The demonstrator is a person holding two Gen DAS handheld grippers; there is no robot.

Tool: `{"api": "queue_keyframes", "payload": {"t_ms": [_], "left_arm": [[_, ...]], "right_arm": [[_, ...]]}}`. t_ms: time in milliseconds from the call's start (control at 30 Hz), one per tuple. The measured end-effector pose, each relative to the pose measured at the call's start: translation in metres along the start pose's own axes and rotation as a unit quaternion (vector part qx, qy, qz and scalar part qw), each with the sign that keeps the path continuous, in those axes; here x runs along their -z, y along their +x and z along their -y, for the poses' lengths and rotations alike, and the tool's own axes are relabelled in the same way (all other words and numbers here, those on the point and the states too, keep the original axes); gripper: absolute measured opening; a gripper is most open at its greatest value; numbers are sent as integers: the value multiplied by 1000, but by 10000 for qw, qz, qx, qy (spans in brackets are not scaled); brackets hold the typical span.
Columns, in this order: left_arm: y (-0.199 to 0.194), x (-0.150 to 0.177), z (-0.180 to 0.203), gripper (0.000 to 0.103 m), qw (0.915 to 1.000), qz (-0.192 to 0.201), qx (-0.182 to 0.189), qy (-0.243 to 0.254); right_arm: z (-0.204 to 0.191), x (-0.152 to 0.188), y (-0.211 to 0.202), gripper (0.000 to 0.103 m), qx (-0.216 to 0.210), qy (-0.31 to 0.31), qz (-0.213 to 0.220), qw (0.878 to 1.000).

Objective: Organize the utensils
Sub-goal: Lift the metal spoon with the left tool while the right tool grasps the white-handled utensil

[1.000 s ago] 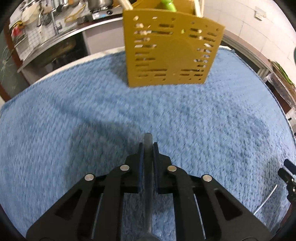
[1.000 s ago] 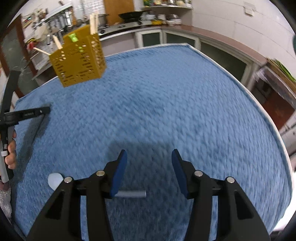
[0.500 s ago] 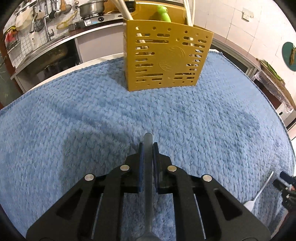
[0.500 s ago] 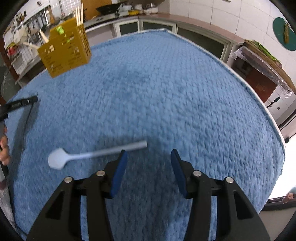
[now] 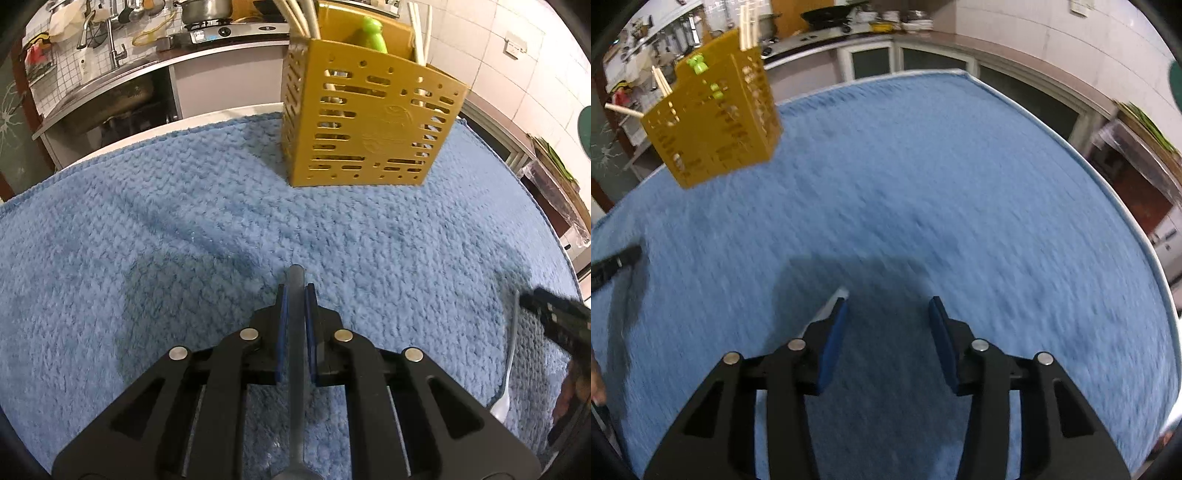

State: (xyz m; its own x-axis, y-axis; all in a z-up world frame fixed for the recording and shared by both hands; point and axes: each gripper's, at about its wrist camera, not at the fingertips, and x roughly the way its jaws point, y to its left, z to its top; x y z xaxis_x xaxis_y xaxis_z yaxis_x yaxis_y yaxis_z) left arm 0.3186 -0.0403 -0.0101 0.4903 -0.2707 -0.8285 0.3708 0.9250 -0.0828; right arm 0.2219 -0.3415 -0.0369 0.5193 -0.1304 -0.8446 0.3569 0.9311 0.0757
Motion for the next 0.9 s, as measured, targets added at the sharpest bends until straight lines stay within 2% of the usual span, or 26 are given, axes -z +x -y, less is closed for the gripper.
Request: {"api": "queue_keyframes", "payload": {"t_ms": [133, 233, 333, 467, 533, 600, 633, 767, 900], "left_arm": [[4, -2, -6, 8, 10000, -31, -31, -73], [6, -4, -8, 8, 9999, -44, -68, -92], [3, -7, -8, 8, 9999, -42, -90, -97], [-2, -10, -6, 8, 9999, -10, -120, -76], [-4, -11, -5, 8, 9999, -3, -144, -66], [-4, -12, -4, 8, 9998, -8, -171, -61], [-4, -12, -4, 8, 9998, -10, -175, -65], [-7, -18, -4, 8, 9997, 84, -185, -155], [-21, -29, 1, 8, 9993, 286, -152, -188]], "right_arm": [[-16, -21, 0, 45, -92, 68, -144, 9998], [-26, -20, -2, 39, 27, 67, -426, 9991], [-24, -17, 2, 32, -66, 255, -787, 9965], [-26, -15, 15, 33, -276, 523, -1135, 9918], [-35, -16, 16, 33, -49, 397, -1048, 9937], [-38, -18, 18, 18, -50, 313, -968, 9948], [-38, -19, 18, 15, -85, 306, -944, 9950], [-31, -26, 17, 10, -318, 217, -776, 9962], [-28, -45, 1, 7, -550, 91, -258, 9981]]}}
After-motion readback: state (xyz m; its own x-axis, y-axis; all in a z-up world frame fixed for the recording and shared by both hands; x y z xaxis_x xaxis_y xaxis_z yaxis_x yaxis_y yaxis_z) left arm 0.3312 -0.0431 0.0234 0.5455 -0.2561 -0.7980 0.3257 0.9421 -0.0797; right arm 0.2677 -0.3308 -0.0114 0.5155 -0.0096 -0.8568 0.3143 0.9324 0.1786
